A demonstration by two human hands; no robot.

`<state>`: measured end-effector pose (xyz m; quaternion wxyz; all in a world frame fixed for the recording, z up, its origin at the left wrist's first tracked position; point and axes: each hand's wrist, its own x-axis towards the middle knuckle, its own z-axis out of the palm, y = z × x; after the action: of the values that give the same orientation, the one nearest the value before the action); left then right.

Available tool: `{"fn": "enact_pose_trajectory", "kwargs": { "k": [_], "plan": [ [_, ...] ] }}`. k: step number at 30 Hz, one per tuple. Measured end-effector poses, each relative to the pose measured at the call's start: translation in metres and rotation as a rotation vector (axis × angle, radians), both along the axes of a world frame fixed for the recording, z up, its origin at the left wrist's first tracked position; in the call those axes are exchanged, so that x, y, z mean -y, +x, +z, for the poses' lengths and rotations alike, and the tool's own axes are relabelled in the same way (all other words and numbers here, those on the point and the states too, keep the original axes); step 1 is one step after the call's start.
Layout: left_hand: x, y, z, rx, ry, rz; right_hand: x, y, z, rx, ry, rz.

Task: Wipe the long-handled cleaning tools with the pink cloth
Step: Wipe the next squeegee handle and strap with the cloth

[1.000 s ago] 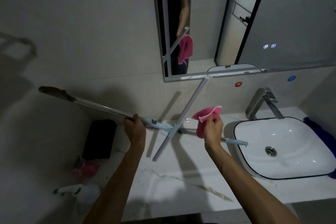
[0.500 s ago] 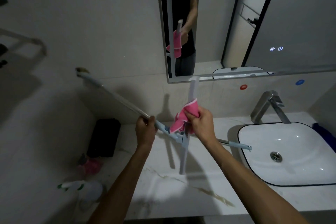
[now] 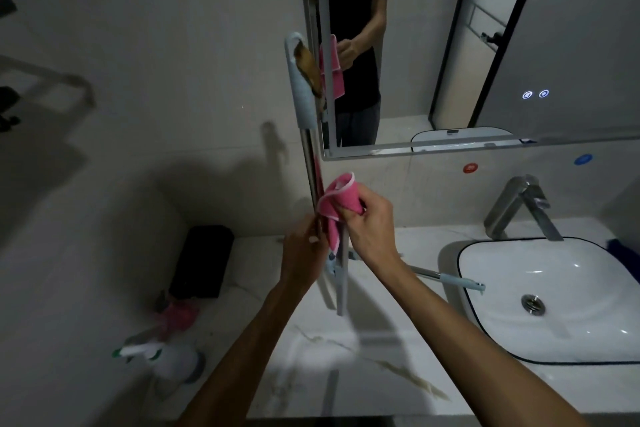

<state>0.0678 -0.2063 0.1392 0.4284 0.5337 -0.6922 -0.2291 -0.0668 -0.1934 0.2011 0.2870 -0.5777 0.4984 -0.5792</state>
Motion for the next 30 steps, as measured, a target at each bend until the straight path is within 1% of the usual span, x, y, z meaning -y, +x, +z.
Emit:
{"fn": "enact_pose_trajectory", "kwargs": {
  "k": [2,5,7,10,13,18,21,23,25,28,30],
  "plan": [
    [0.003,0.001,0.004,-0.088,0.027,-0.003,0.001,0.000,-0.004,0.009,0.013,0.032],
    [0.005,0.004,0.013,-0.160,-0.054,-0.023,0.002,0.003,-0.012,0.042,0.061,0.090],
    [0.005,0.006,0.016,-0.185,-0.069,-0.033,0.006,0.006,-0.019,0.020,0.080,0.081],
    [0.007,0.010,0.007,-0.160,-0.045,-0.003,0.010,0.012,-0.027,-0.015,0.110,0.061],
    [0.008,0.013,-0.002,-0.129,0.018,0.041,0.007,0.019,-0.032,-0.053,0.162,0.059],
    [0.008,0.019,-0.020,-0.129,0.200,0.132,-0.003,0.029,-0.046,-0.014,0.261,0.241],
    [0.005,0.019,-0.024,-0.152,0.278,0.140,-0.001,0.030,-0.058,0.006,0.296,0.262],
    [0.003,0.019,-0.018,-0.177,0.287,0.133,0.001,0.029,-0.066,-0.029,0.256,0.219],
    [0.003,0.019,-0.014,-0.142,0.261,0.121,0.006,0.028,-0.073,-0.074,0.203,0.174],
    [0.010,0.024,-0.018,-0.100,0.255,0.126,0.014,0.030,-0.082,-0.048,0.209,0.130],
    [0.013,0.028,-0.021,-0.038,0.228,0.125,0.016,0.034,-0.087,-0.032,0.221,0.117]
  ]
}}
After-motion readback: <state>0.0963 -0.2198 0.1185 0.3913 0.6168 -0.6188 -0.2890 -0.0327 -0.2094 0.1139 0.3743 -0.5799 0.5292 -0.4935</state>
